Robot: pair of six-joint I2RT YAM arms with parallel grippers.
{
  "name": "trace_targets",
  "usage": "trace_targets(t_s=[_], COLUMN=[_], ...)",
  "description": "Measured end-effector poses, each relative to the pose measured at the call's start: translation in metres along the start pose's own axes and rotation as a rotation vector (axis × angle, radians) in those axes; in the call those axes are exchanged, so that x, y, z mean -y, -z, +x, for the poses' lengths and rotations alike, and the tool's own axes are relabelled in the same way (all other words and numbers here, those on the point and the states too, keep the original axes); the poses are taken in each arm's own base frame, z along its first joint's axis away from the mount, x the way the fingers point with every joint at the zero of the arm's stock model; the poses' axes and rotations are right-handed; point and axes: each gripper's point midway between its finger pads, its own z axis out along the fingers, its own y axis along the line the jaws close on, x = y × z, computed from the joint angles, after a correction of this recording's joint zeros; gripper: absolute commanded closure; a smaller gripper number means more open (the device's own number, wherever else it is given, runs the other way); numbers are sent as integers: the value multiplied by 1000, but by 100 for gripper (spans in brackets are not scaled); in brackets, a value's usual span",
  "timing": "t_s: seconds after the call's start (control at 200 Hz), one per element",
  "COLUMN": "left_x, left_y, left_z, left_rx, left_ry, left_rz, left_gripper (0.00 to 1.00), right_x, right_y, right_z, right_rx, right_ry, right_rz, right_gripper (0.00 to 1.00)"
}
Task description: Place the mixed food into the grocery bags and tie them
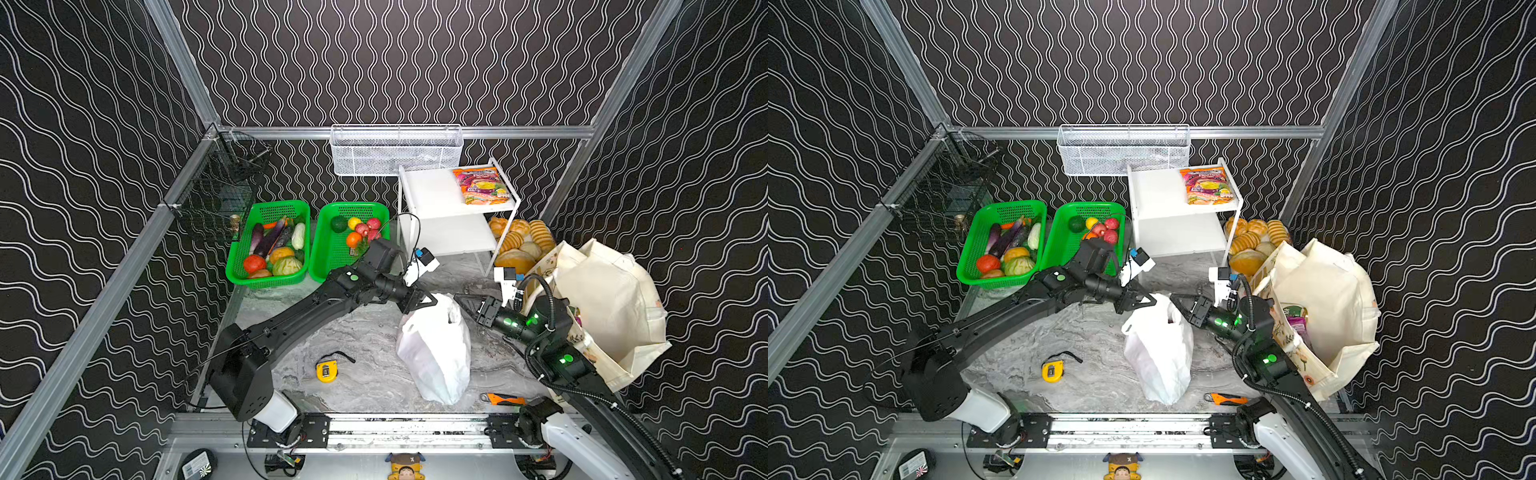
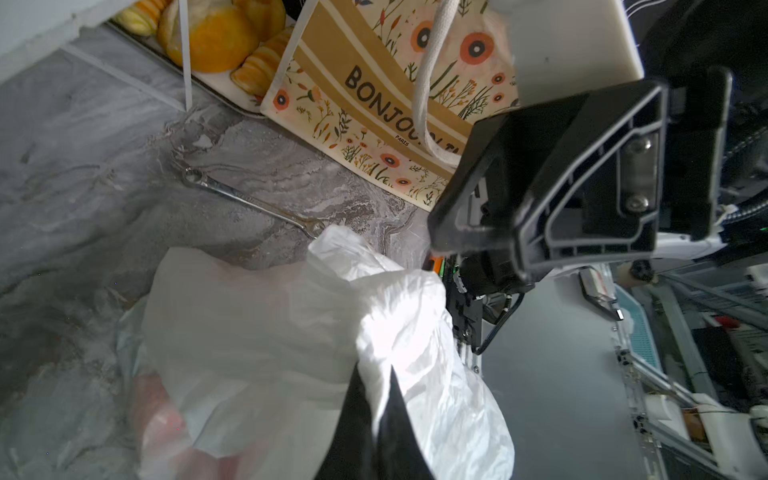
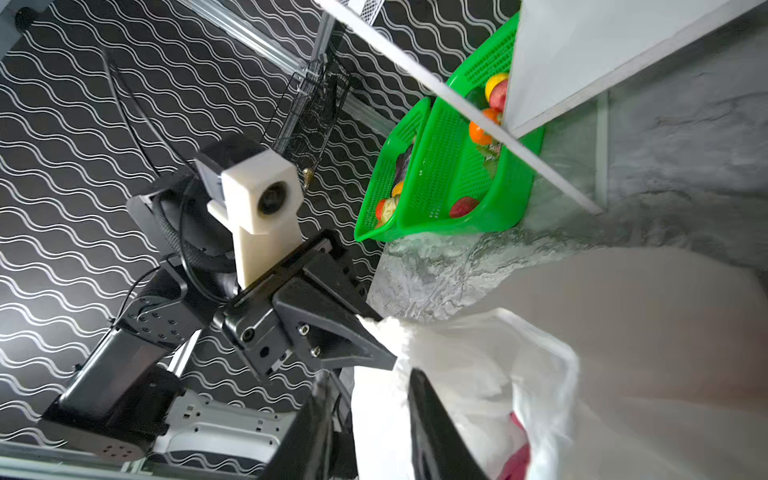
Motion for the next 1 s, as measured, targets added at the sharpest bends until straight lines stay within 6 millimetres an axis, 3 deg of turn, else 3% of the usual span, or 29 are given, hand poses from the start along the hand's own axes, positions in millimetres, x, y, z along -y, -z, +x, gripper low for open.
trace_targets(t_s=[0.145, 0.36, 0.686, 0.996], left_x=[9, 2, 6, 8], left_y=[4, 9, 8, 9], left_z=[-3, -2, -5, -5], left_rx=[36, 70, 75, 77], left_ry=[35, 125, 153, 153], left_rz=[81, 134, 178, 183], left_gripper=[100, 100, 100, 100], right_x=[15, 24, 5, 4], right_y=[4, -3, -16, -18], right_z=[6, 27, 28, 23], right_rx=[6, -107, -170, -148], right_ry=[-1, -41, -90, -95], right_rz=[45, 29, -109, -108], right_gripper=[84, 89, 79, 67])
